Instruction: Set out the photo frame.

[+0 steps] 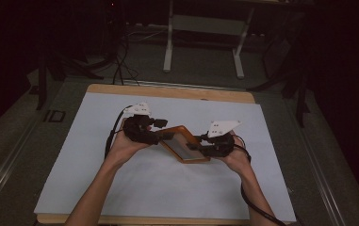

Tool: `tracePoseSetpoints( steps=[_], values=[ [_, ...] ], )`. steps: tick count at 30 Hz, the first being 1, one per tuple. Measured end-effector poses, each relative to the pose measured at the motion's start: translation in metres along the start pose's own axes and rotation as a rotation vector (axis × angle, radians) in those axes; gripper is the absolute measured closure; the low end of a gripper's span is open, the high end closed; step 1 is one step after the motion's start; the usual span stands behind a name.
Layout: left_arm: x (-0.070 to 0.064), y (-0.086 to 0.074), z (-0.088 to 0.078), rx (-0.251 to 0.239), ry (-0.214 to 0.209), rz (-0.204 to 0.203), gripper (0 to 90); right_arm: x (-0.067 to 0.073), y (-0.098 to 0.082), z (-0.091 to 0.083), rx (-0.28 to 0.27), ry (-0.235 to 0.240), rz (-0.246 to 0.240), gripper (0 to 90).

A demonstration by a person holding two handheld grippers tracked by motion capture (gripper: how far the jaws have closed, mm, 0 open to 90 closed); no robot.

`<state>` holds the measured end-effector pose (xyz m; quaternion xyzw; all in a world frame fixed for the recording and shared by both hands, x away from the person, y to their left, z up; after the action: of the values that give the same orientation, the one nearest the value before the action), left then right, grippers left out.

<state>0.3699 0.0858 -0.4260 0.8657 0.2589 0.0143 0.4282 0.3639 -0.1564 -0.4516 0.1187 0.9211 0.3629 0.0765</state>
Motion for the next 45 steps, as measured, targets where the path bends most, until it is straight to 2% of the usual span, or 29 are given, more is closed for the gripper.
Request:
tracePoseSetpoints(
  steps=[4, 7, 9, 14, 18, 24, 27, 30, 33, 40, 45],
  values=[
    [0.009, -0.010, 0.005, -0.024, 0.007, -0.025, 37.6, -0.002, -0.008, -0.004, -0.004, -0.004, 0.015, 68.5],
    [0.011, -0.015, 0.009, -0.037, -0.011, -0.037, 37.1, -0.003, -0.011, -0.006, -0.004, -0.009, 0.022, 68.5],
    [0.014, -0.022, 0.016, -0.058, -0.039, -0.043, 36.0, -0.004, -0.016, -0.009, -0.001, -0.014, 0.029, 68.4],
    [0.017, -0.029, 0.031, -0.056, -0.050, -0.049, 36.1, -0.006, -0.022, -0.012, 0.000, -0.018, 0.039, 68.3],
    [0.017, -0.032, 0.045, -0.034, -0.041, -0.041, 36.5, -0.007, -0.026, -0.014, 0.000, -0.026, 0.046, 68.2],
    [0.013, -0.034, 0.067, -0.026, -0.058, -0.035, 39.8, -0.008, -0.028, -0.014, -0.005, -0.044, 0.061, 67.8],
    [0.009, -0.035, 0.076, -0.022, -0.051, -0.039, 42.8, -0.009, -0.032, -0.014, -0.021, -0.060, 0.083, 67.6],
    [0.005, -0.034, 0.079, -0.035, -0.029, -0.051, 47.6, -0.011, -0.036, -0.014, -0.027, -0.082, 0.113, 67.0],
    [0.003, -0.032, 0.081, -0.050, -0.025, -0.063, 49.9, -0.013, -0.039, -0.014, -0.004, -0.120, 0.135, 63.8],
    [-0.008, -0.025, 0.085, -0.050, 0.008, -0.059, 53.4, -0.013, -0.048, -0.016, 0.026, -0.144, 0.199, 59.8],
    [-0.010, -0.022, 0.085, -0.043, 0.008, -0.063, 53.6, -0.013, -0.052, -0.017, 0.029, -0.138, 0.233, 59.5]
  ],
)
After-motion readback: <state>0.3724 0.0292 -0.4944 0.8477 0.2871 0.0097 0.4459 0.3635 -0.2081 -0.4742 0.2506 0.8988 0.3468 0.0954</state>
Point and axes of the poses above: each handheld gripper's, and its own axes: z roughly forward along the jaws, y roughly out of its top, x roughly to its left, the point moved 3 cm from there along z, roughly forward along the jaws, and after that the axes turned 15 degrees about x, right-handed, at the moved point
